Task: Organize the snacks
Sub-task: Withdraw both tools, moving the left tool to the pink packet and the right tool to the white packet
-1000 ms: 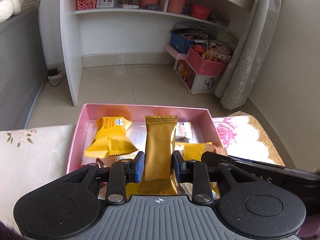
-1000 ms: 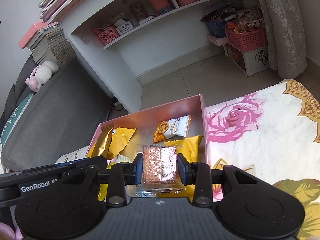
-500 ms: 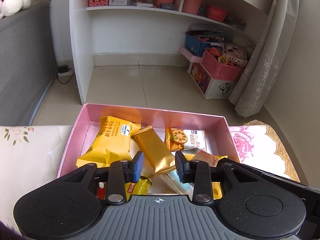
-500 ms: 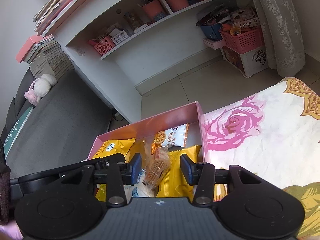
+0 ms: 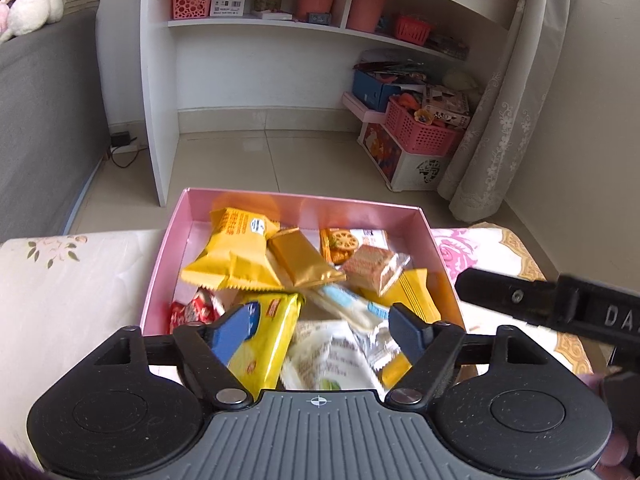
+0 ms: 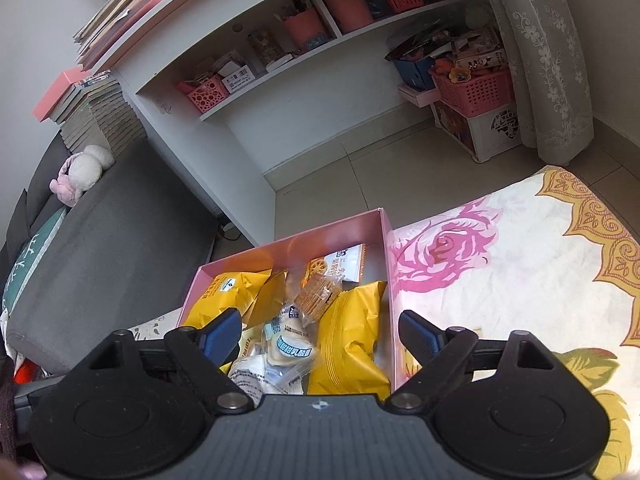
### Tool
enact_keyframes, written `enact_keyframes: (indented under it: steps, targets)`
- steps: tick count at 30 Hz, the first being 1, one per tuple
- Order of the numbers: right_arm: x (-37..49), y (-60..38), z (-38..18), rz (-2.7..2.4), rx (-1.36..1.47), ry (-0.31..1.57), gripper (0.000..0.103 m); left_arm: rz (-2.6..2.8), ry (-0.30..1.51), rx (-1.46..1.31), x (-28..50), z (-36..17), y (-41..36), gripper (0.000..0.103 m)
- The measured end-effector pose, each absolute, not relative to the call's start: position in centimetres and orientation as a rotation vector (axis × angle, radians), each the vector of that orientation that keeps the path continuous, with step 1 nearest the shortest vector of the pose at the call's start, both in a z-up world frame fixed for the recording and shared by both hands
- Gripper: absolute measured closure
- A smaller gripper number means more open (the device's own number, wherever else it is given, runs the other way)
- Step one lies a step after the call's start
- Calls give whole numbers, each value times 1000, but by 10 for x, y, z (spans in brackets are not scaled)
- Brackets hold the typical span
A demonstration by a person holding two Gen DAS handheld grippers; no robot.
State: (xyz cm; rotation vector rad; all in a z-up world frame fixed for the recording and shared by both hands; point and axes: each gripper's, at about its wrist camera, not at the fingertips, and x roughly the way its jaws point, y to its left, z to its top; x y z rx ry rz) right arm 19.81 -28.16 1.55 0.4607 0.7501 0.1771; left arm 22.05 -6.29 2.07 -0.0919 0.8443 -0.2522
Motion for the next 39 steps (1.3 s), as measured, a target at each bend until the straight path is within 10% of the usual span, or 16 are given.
enact_keyframes:
  steps: [7,39]
  targets:
    - [173,-276,33,162,403,752,7,-258,848,-112,185,27,-46,6]
    - [89,-252,10,143,296,845,7,-222,891,-85,91,-3,9,5]
